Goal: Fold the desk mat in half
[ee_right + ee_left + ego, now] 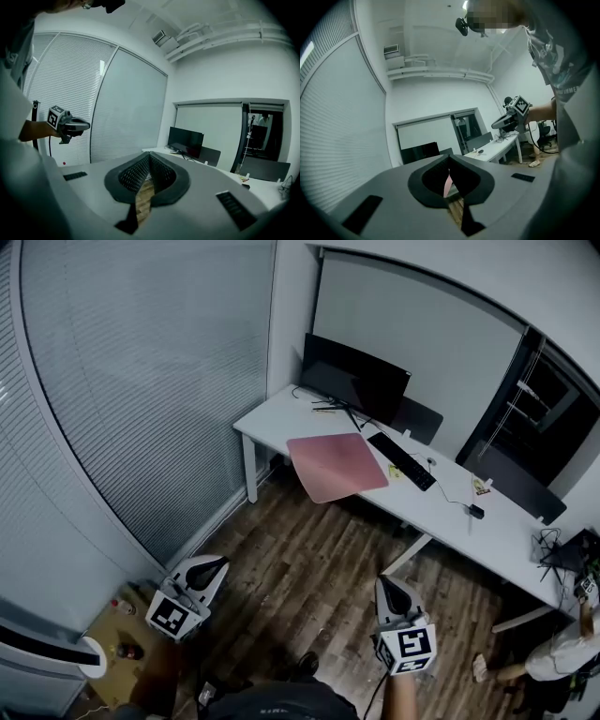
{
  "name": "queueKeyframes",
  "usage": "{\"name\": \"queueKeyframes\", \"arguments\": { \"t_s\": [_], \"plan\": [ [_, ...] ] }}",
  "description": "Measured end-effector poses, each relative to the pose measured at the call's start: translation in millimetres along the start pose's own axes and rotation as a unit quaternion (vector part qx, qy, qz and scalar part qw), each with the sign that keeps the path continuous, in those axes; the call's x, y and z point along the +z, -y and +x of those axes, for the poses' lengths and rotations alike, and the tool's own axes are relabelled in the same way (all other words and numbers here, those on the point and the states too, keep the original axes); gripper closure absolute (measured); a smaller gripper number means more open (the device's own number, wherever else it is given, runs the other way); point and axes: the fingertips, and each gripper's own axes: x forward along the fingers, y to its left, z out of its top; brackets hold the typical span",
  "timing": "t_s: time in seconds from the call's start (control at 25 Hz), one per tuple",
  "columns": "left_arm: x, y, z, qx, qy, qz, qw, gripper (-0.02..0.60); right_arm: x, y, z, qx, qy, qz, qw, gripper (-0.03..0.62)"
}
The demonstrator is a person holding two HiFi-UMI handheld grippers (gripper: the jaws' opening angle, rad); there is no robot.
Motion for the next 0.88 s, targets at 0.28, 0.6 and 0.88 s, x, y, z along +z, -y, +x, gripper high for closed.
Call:
{"name": "queueKeyframes", "arguments": {
  "t_s": [0.28,0.6,0.88],
  "plan": [
    [10,8,68,0.014,-0.006,0.017,0.9998,0.565,-8,72,37,0.016,-0.004,-0.002,1.0,0.576],
    [14,17,131,0.025,-0.025,0.019,0.9992,0.565,-21,137,63,0.034,0.008,0.012,0.999,0.576],
    [18,17,166,0.016,-0.028,0.022,0.9992,0.565,-26,165,76,0.028,0.008,0.027,0.999,0.576]
  ]
}}
